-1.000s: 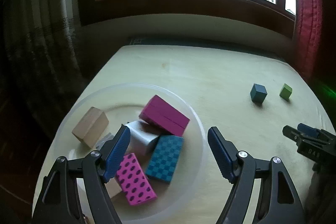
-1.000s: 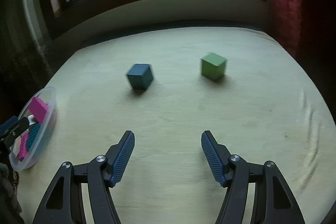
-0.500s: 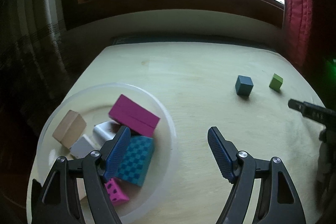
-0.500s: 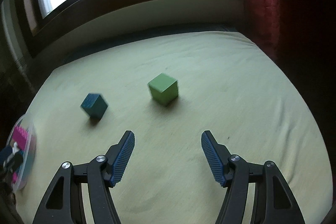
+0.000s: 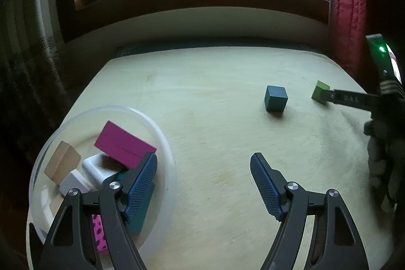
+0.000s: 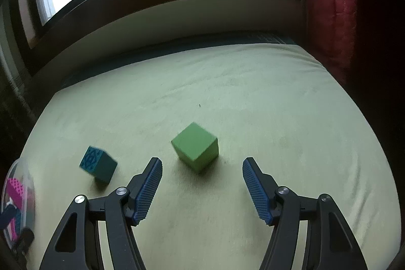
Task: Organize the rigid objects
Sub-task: 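Move both open tools away from the bowl toward the two cubes, then grasp the green cube with the right tool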
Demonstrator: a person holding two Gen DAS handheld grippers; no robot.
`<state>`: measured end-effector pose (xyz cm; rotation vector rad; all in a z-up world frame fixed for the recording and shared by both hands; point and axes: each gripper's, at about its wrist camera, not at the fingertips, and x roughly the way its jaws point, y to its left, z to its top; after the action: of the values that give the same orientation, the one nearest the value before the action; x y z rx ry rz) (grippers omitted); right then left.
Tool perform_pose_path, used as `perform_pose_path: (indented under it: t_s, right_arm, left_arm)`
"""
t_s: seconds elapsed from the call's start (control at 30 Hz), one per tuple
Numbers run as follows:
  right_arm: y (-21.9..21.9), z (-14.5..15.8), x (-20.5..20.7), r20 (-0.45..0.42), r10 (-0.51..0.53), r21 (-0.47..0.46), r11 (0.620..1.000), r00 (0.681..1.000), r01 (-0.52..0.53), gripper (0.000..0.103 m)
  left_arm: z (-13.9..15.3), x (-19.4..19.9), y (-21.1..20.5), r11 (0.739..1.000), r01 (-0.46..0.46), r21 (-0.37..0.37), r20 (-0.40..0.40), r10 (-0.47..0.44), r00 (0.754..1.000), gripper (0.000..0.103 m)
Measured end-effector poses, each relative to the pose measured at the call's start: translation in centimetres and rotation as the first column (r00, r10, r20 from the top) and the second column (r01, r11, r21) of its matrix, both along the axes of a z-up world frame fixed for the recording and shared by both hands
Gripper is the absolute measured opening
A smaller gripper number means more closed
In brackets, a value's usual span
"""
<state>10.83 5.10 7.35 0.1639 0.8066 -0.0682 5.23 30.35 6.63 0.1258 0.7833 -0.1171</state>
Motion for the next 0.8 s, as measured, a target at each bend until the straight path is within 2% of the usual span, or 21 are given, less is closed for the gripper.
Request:
perform_pose_path:
  t_s: [0.43, 0.67, 0.8]
  right_arm:
    - [-0.1, -1.2, 2.4, -0.022, 0.009, 0.012, 1.000, 1.000, -0.009, 0.062]
    - [0.2, -1.3, 2.6, -0.019, 0.031, -0.009, 0.999, 0.999, -0.031, 0.044]
    - [0.2, -1.2, 2.1, -0.023, 0.047, -0.019, 0.999, 0.999, -0.047, 0.043]
  left_arm:
    - [-1.2, 1.8, -1.9, 0.999, 0.039, -0.010, -0.028, -0.039, 0.999, 0.077]
    - [-1.7, 3.0, -2.9, 0.998, 0.053, -0.040, -0.061, -0.055, 0.997, 0.077]
    - [-1.6, 3.1, -3.4, 0.998, 0.060, -0.037, -0.064, -0.062, 0.996, 0.077]
